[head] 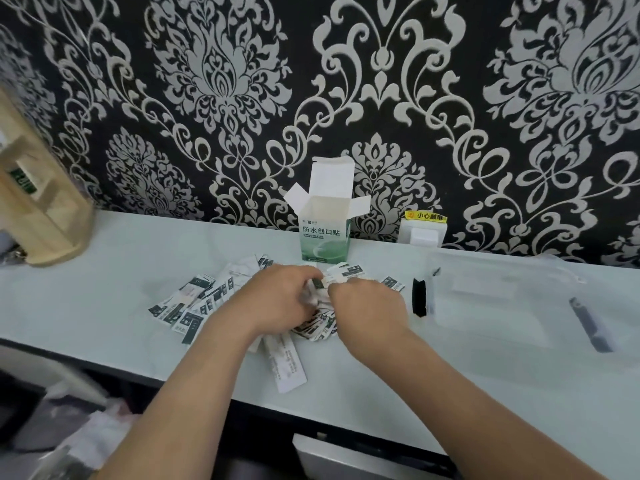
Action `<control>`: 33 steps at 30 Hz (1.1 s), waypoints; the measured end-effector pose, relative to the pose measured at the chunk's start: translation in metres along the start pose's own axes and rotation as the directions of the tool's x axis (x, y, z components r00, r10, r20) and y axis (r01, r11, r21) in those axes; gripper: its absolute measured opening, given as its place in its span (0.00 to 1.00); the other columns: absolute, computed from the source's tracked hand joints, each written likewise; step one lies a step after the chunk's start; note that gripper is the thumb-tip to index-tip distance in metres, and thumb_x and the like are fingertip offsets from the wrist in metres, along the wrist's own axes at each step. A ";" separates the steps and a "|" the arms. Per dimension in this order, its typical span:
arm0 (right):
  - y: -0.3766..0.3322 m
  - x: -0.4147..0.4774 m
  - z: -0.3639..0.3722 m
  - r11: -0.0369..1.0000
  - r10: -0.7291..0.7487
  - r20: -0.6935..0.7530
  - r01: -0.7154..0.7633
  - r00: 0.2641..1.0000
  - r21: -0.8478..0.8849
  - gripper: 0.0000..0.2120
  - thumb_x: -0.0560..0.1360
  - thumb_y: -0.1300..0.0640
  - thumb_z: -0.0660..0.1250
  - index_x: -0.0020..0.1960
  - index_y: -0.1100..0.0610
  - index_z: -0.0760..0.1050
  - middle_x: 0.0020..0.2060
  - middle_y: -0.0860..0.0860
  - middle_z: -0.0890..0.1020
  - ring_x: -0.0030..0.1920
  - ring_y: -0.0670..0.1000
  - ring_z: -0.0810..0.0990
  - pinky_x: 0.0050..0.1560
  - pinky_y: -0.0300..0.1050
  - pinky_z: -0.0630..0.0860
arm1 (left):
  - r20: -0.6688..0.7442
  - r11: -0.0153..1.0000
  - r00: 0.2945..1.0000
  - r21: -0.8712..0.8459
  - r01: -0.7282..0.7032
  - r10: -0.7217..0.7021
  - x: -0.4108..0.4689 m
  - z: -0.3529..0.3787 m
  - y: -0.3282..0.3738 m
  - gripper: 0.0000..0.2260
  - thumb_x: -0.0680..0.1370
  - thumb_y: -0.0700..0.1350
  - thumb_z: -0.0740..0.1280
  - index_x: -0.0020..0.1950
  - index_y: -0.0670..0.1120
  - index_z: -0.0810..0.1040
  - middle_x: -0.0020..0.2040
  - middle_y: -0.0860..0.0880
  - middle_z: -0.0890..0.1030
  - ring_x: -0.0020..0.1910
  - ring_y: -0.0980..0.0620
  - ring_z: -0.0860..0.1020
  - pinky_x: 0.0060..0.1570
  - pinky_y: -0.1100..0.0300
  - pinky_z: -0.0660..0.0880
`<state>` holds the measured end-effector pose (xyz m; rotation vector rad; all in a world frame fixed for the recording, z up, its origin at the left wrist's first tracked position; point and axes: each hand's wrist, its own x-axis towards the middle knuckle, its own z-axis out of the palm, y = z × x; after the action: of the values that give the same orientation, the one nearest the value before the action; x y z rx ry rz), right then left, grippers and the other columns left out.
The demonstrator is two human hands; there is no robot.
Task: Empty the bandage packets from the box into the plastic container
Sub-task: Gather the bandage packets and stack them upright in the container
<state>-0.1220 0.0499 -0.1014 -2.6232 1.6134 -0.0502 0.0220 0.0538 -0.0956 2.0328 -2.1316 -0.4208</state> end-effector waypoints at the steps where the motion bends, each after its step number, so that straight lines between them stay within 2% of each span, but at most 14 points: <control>1: -0.001 -0.002 -0.003 1.000 -0.006 -0.015 0.006 1.000 -0.001 0.17 0.74 0.66 0.61 0.61 0.56 0.73 0.57 0.54 0.78 0.59 0.58 0.76 0.49 0.48 0.72 | -0.028 0.999 1.000 -0.048 0.011 -0.012 0.000 -0.001 -0.002 0.15 0.74 0.44 0.67 0.59 0.56 0.78 0.51 0.53 0.81 0.52 0.51 0.78 0.55 0.56 0.75; 5: 0.004 -0.004 -0.021 1.000 -0.003 -0.068 0.004 0.998 0.019 0.12 0.74 0.67 0.61 0.54 0.56 0.74 0.51 0.55 0.79 0.48 0.58 0.76 0.41 0.46 0.68 | -0.162 0.977 0.983 -0.207 0.045 -0.080 -0.001 -0.005 -0.011 0.14 0.76 0.41 0.67 0.59 0.53 0.81 0.55 0.52 0.82 0.55 0.54 0.79 0.61 0.56 0.74; 7: 0.011 -0.003 -0.029 0.998 0.014 -0.111 -0.007 0.994 0.062 0.10 0.74 0.66 0.61 0.53 0.56 0.74 0.48 0.55 0.79 0.42 0.57 0.72 0.40 0.46 0.68 | -0.273 0.976 0.957 -0.214 0.044 -0.102 -0.001 -0.007 -0.015 0.13 0.76 0.40 0.66 0.57 0.53 0.82 0.52 0.52 0.83 0.50 0.54 0.80 0.56 0.57 0.76; 11: 0.036 0.005 -0.040 0.939 0.115 -0.131 -0.064 0.985 0.338 0.10 0.77 0.62 0.61 0.54 0.55 0.77 0.44 0.52 0.82 0.45 0.56 0.80 0.46 0.48 0.78 | -0.480 0.953 0.866 -0.301 -0.012 -0.141 -0.005 -0.017 -0.015 0.10 0.79 0.40 0.64 0.53 0.53 0.82 0.44 0.51 0.83 0.39 0.48 0.81 0.44 0.53 0.80; 14: 0.050 0.010 -0.045 0.745 0.195 -0.087 -0.090 0.977 0.661 0.09 0.77 0.63 0.60 0.52 0.56 0.78 0.43 0.55 0.84 0.45 0.57 0.83 0.46 0.57 0.81 | -0.470 0.851 0.861 -0.518 -0.090 -0.196 -0.009 -0.030 -0.007 0.07 0.79 0.41 0.66 0.50 0.52 0.81 0.40 0.48 0.83 0.38 0.47 0.81 0.39 0.53 0.79; 17: 0.051 0.007 -0.050 0.418 0.119 0.093 -0.135 0.988 0.898 0.12 0.79 0.66 0.57 0.54 0.59 0.78 0.44 0.57 0.85 0.45 0.55 0.85 0.47 0.52 0.83 | -0.334 0.654 0.918 -0.747 -0.120 -0.214 -0.009 -0.033 0.014 0.04 0.76 0.42 0.69 0.46 0.50 0.82 0.39 0.51 0.85 0.36 0.53 0.79 0.36 0.62 0.75; 20: 0.045 0.003 -0.050 0.105 -0.064 0.212 -0.205 0.975 0.973 0.12 0.79 0.65 0.55 0.55 0.59 0.77 0.47 0.60 0.85 0.48 0.58 0.85 0.50 0.54 0.82 | -0.326 0.620 0.921 -0.774 -0.131 -0.212 -0.001 -0.018 0.028 0.03 0.74 0.42 0.72 0.43 0.50 0.82 0.37 0.52 0.84 0.36 0.55 0.79 0.40 0.59 0.77; 22: 0.043 0.001 -0.047 0.021 -0.126 0.233 -0.232 0.964 0.973 0.11 0.80 0.61 0.56 0.55 0.59 0.76 0.48 0.61 0.85 0.48 0.59 0.85 0.49 0.55 0.82 | -0.334 0.623 0.919 -0.770 -0.138 -0.210 0.005 -0.010 0.034 0.03 0.74 0.41 0.73 0.42 0.49 0.81 0.37 0.49 0.83 0.34 0.55 0.79 0.39 0.58 0.78; 25: 0.043 -0.001 -0.043 0.034 -0.169 0.239 -0.237 0.956 0.971 0.11 0.81 0.54 0.60 0.56 0.59 0.76 0.45 0.61 0.83 0.41 0.56 0.83 0.43 0.50 0.82 | -0.358 0.636 0.909 -0.757 -0.151 -0.211 0.010 -0.006 0.041 0.07 0.72 0.38 0.74 0.43 0.47 0.78 0.36 0.48 0.82 0.27 0.58 0.78 0.30 0.67 0.74; 28: 0.051 0.000 -0.047 0.229 -0.030 0.107 -0.097 0.994 0.968 0.10 0.82 0.61 0.56 0.58 0.57 0.74 0.39 0.57 0.82 0.30 0.48 0.77 0.31 0.39 0.76 | -0.290 0.437 0.926 -0.885 -0.163 -0.242 0.014 -0.010 0.042 0.09 0.75 0.40 0.72 0.52 0.45 0.75 0.39 0.46 0.85 0.33 0.54 0.82 0.35 0.64 0.77; 29: 0.055 0.003 -0.049 0.303 0.059 0.048 -0.063 0.997 0.951 0.12 0.82 0.62 0.54 0.61 0.55 0.73 0.38 0.56 0.82 0.29 0.47 0.75 0.29 0.38 0.74 | -0.275 0.462 0.925 -0.878 -0.130 -0.263 0.016 -0.008 0.039 0.08 0.76 0.43 0.70 0.53 0.46 0.75 0.41 0.46 0.85 0.34 0.53 0.82 0.35 0.63 0.77; 31: 0.068 0.008 -0.053 0.396 0.203 -0.070 -0.017 0.977 0.918 0.14 0.82 0.63 0.52 0.63 0.54 0.71 0.37 0.54 0.81 0.28 0.47 0.74 0.28 0.39 0.71 | -0.311 0.827 0.926 -0.562 0.004 -0.215 0.024 0.000 0.031 0.06 0.78 0.49 0.67 0.54 0.52 0.78 0.43 0.51 0.85 0.35 0.55 0.81 0.36 0.60 0.75; 32: 0.073 0.010 -0.054 0.423 0.242 -0.105 -0.007 0.965 0.906 0.15 0.81 0.64 0.51 0.62 0.54 0.71 0.36 0.53 0.80 0.29 0.47 0.73 0.28 0.40 0.71 | -0.280 0.948 0.946 -0.312 0.068 -0.160 0.026 0.007 0.030 0.07 0.78 0.52 0.67 0.55 0.54 0.78 0.46 0.53 0.84 0.39 0.55 0.81 0.41 0.60 0.74; 33: 0.078 0.011 -0.054 0.441 0.268 -0.120 -0.011 0.956 0.897 0.15 0.80 0.64 0.51 0.61 0.54 0.71 0.36 0.52 0.80 0.29 0.47 0.73 0.28 0.41 0.71 | -0.222 0.988 0.967 -0.109 0.105 -0.128 0.028 0.015 0.032 0.12 0.77 0.56 0.66 0.58 0.55 0.77 0.50 0.53 0.83 0.45 0.53 0.81 0.45 0.59 0.74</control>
<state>-0.1893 0.0031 -0.0533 -1.6478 1.2745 -0.9814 -0.0141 0.0284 -0.1016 2.0487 -1.8298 -0.2832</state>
